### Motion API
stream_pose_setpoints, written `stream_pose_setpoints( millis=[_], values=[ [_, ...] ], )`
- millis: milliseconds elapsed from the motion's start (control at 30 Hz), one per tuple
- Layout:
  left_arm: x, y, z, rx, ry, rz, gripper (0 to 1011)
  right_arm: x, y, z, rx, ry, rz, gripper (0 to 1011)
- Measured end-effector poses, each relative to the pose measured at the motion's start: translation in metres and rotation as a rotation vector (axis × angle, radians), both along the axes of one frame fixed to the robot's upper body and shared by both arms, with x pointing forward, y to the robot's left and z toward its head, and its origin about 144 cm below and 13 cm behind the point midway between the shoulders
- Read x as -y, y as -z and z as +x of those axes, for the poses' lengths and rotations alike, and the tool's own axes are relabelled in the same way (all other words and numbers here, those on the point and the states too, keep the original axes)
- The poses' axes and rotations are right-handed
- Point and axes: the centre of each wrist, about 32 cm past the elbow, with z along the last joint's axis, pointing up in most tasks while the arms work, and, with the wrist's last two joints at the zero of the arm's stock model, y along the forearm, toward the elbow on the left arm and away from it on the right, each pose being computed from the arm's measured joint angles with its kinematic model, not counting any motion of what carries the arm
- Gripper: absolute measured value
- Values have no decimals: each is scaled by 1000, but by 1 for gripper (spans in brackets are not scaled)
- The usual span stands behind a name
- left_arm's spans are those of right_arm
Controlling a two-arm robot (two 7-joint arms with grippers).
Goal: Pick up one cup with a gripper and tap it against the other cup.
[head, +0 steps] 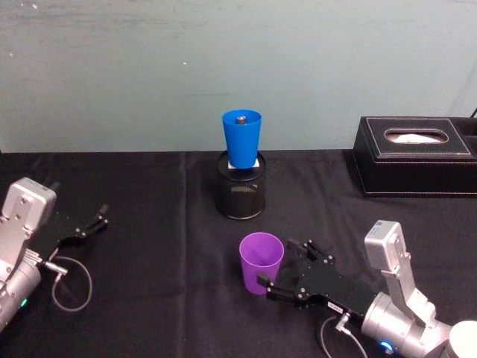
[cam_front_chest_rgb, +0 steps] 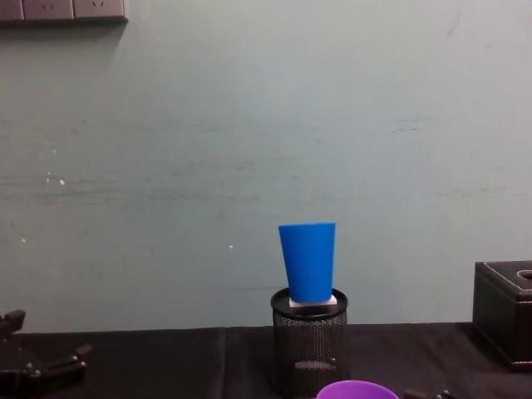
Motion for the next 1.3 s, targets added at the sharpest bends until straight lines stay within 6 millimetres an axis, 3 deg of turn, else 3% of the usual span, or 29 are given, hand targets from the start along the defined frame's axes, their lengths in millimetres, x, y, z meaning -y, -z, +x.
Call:
stream_pose_setpoints(
  millis=[733,1300],
  values=[
    [0,0,0,0,0,0,1000,-14,1,20,20,-43,15,1003],
    [0,0,0,0,0,0,1000,-20,1,24,15,-60,8,995]
  ],
)
